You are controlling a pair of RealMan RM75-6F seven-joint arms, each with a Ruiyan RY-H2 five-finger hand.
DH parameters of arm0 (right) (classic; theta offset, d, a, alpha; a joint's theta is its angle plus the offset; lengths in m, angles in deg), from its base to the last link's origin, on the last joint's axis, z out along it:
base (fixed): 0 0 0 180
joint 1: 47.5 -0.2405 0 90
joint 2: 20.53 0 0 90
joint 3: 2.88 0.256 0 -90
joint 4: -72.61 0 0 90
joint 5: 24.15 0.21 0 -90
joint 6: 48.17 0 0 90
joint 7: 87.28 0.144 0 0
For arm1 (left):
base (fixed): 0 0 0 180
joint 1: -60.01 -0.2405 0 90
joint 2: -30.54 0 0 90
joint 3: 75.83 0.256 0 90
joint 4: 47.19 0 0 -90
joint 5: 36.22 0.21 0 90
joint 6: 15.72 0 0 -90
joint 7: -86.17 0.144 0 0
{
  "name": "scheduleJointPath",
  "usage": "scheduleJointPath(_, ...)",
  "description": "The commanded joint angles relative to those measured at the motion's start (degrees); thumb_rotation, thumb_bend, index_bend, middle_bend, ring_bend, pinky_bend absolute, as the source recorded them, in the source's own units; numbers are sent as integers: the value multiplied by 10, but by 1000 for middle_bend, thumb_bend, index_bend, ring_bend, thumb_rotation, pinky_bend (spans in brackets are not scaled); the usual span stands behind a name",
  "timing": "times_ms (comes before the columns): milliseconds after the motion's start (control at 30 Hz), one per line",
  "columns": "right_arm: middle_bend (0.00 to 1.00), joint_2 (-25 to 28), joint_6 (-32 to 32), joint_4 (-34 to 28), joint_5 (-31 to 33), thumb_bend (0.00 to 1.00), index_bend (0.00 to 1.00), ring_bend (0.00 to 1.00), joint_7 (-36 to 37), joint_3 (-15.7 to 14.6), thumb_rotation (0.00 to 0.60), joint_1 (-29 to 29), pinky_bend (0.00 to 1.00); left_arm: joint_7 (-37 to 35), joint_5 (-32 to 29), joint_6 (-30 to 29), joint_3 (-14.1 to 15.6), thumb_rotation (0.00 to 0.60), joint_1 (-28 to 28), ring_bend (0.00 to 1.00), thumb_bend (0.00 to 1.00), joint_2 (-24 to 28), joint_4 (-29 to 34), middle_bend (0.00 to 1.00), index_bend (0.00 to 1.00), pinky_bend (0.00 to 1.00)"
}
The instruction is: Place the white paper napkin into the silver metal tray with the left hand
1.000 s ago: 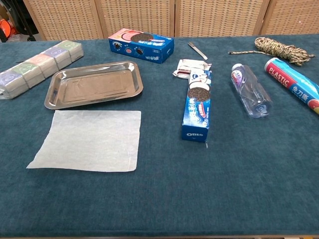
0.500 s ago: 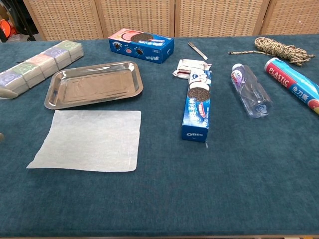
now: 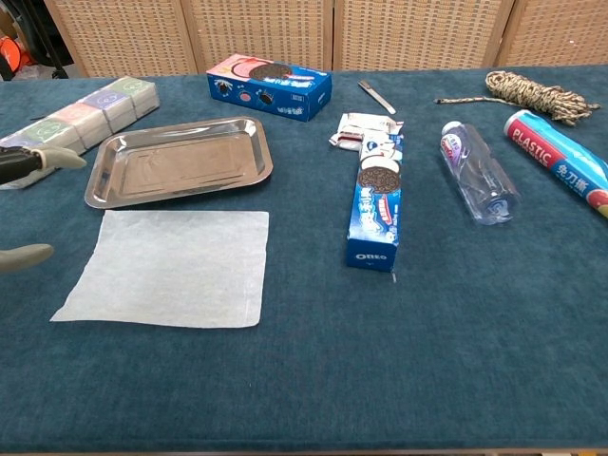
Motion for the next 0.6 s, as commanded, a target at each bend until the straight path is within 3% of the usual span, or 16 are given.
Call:
scheduleJointPath(33, 0, 0, 1, 0, 0, 0, 0, 0, 1, 0, 600, 0, 0, 24, 26, 2, 6, 229, 15, 0, 265, 0, -7, 0, 0, 0)
scheduleJointPath(233, 0, 1, 3, 1, 0, 0, 0, 0, 5, 1, 600, 1, 0, 76, 72, 8, 19, 227, 35, 0, 267, 14, -12, 0, 0, 0)
scheduleJointPath(600, 0, 1, 9, 4, -6, 0, 0, 0, 13, 1, 600, 3, 0, 84, 82, 56, 47, 227, 61, 0, 268, 36, -22, 0, 0, 0)
